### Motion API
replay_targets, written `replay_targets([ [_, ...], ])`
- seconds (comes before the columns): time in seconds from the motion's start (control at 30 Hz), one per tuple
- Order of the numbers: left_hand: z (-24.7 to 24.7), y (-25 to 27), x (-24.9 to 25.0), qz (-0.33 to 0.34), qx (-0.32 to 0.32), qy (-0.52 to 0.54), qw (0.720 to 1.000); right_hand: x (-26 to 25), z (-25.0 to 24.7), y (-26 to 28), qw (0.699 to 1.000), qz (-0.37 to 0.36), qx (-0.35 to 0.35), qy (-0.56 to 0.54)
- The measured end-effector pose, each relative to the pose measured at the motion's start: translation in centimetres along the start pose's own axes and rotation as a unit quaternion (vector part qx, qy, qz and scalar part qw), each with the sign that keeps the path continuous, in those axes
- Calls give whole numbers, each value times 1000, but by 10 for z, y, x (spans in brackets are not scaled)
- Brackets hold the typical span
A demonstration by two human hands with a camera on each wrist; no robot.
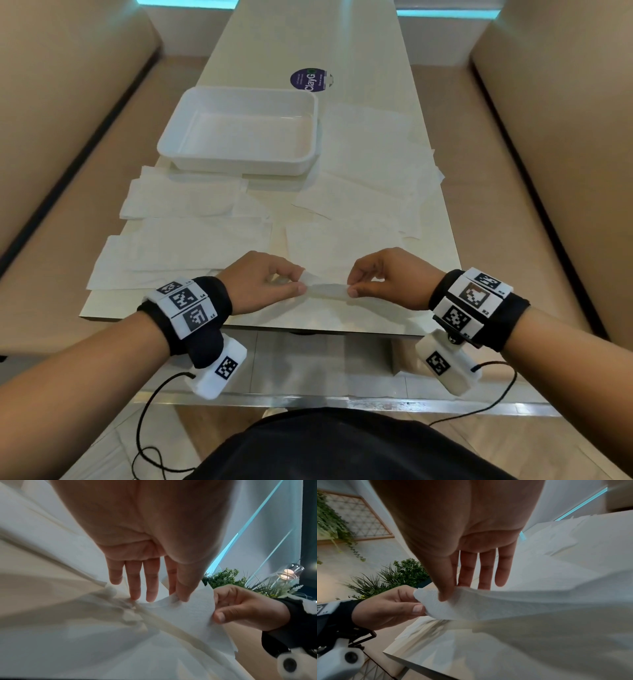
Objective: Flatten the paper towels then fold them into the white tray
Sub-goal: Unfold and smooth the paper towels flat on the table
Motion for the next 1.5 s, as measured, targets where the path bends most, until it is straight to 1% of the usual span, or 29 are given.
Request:
replay_targets([
  [0.1,-1,-3,-3,-4,9,13,1000,2,1,1,1000,-2,4,9],
  [0.17,-2,-6,-8,-15,14,23,1000,2,1,1,1000,7,4,-9],
  [0.23,-2,-8,-9,-25,3,31,999,1,3,2,1000,21,4,-22],
  [0.33,-3,-9,-7,-18,-11,33,999,-3,6,1,999,35,5,-14],
  [0.4,-4,-9,-4,-13,0,55,998,-6,7,-1,1000,30,7,-8],
  [0.53,-7,-12,1,20,44,62,997,-9,4,-3,997,16,44,67],
  [0.63,-13,-13,-2,33,86,43,995,-4,-6,-4,989,26,84,123],
  [0.73,-22,-13,-3,47,138,67,987,7,-25,-4,982,51,122,138],
  [0.8,-29,-14,-7,45,178,96,978,15,-42,-4,981,64,143,116],
  [0.9,-39,-18,-12,41,224,170,959,18,-65,-5,980,52,191,20],
  [0.97,-41,-23,-13,31,229,228,946,18,-75,-8,973,50,221,-44],
  [1.0,-41,-25,-13,26,222,246,943,18,-78,-10,969,48,227,-82],
  [1.07,-39,-29,-10,22,186,243,952,17,-82,-15,962,34,223,-156],
  [1.13,-37,-32,-11,16,166,188,968,15,-86,-18,955,22,225,-193],
  [1.2,-39,-33,-12,12,180,157,971,13,-90,-20,950,22,233,-207],
  [1.27,-42,-34,-9,19,207,190,960,12,-93,-20,946,29,239,-218],
  [1.33,-48,-35,-5,27,228,231,945,14,-93,-20,945,33,222,-236],
  [1.4,-54,-36,-3,27,242,257,935,15,-90,-19,950,36,186,-247],
  [1.5,-61,-36,-4,25,250,278,927,19,-83,-19,953,45,146,-261],
])
Point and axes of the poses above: each hand's wrist, its own y-axis away from the middle knuckle, its own z-axis out of the palm, x = y × z, the point moved 5 cm from there along -y, towards the middle knuckle, and after that the axes turned 13 degrees about z, right-handed, at the moved point
